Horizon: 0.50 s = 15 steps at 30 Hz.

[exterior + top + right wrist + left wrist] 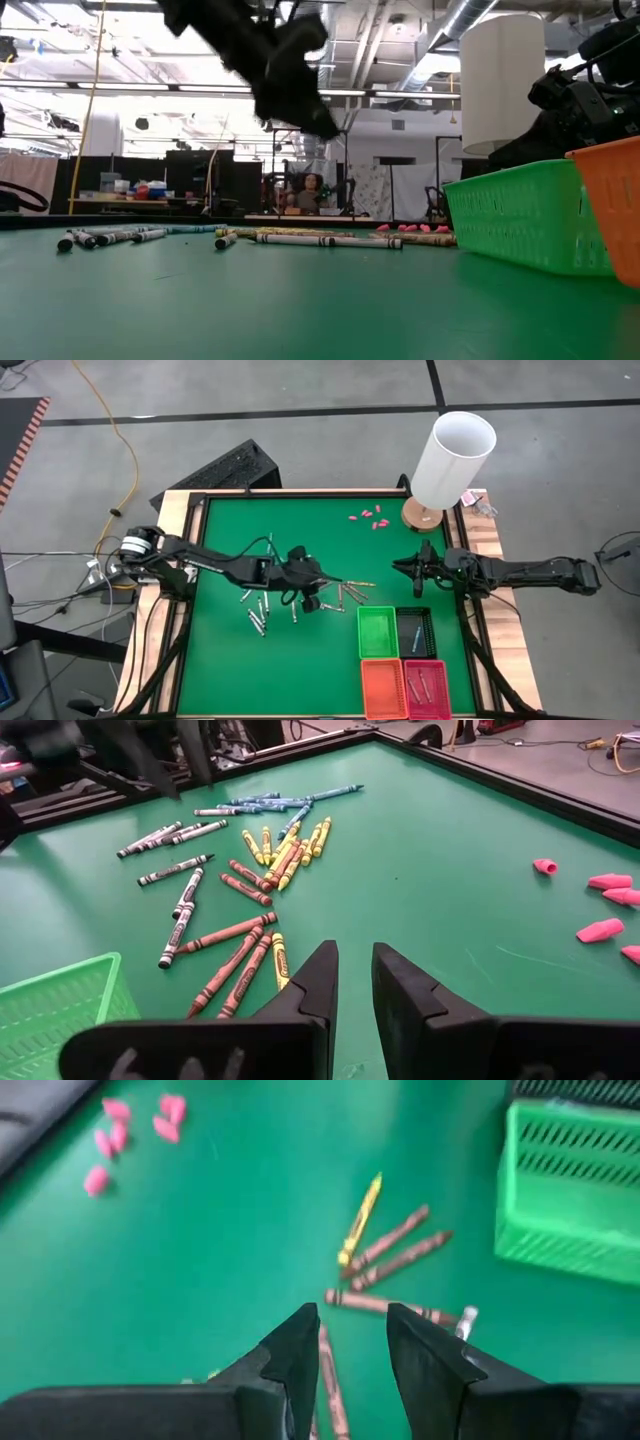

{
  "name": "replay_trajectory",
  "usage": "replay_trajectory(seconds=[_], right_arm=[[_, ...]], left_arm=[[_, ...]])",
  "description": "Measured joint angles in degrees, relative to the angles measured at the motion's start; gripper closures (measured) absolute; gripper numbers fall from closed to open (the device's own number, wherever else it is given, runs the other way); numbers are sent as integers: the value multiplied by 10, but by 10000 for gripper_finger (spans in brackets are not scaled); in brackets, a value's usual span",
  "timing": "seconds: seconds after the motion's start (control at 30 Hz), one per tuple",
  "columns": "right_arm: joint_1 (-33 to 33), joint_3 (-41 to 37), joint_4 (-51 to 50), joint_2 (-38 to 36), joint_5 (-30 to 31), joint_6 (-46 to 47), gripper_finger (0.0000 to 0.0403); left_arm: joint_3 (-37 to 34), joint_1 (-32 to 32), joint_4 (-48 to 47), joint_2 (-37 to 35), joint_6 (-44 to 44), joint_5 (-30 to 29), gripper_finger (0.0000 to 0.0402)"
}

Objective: Sort crayons
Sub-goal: Put the brown crayon into the red bin

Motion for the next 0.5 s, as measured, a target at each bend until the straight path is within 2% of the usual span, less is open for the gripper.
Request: replay_trajectory(seconds=[0.07, 0.17, 0.33, 0.5], right_arm=[[0, 0, 0, 0, 0, 0, 335], [0, 0, 0, 0, 1, 0, 335], [0, 0, 0, 0, 2, 0, 335], [0, 0, 1, 0, 2, 0, 335]], left_arm=[[-21, -10, 22, 8, -12, -21, 294], [-41, -30, 60, 18, -25, -91, 294], [-87, -59, 177, 38, -15, -165, 294], [-116, -65, 243, 60, -12, -164, 294]])
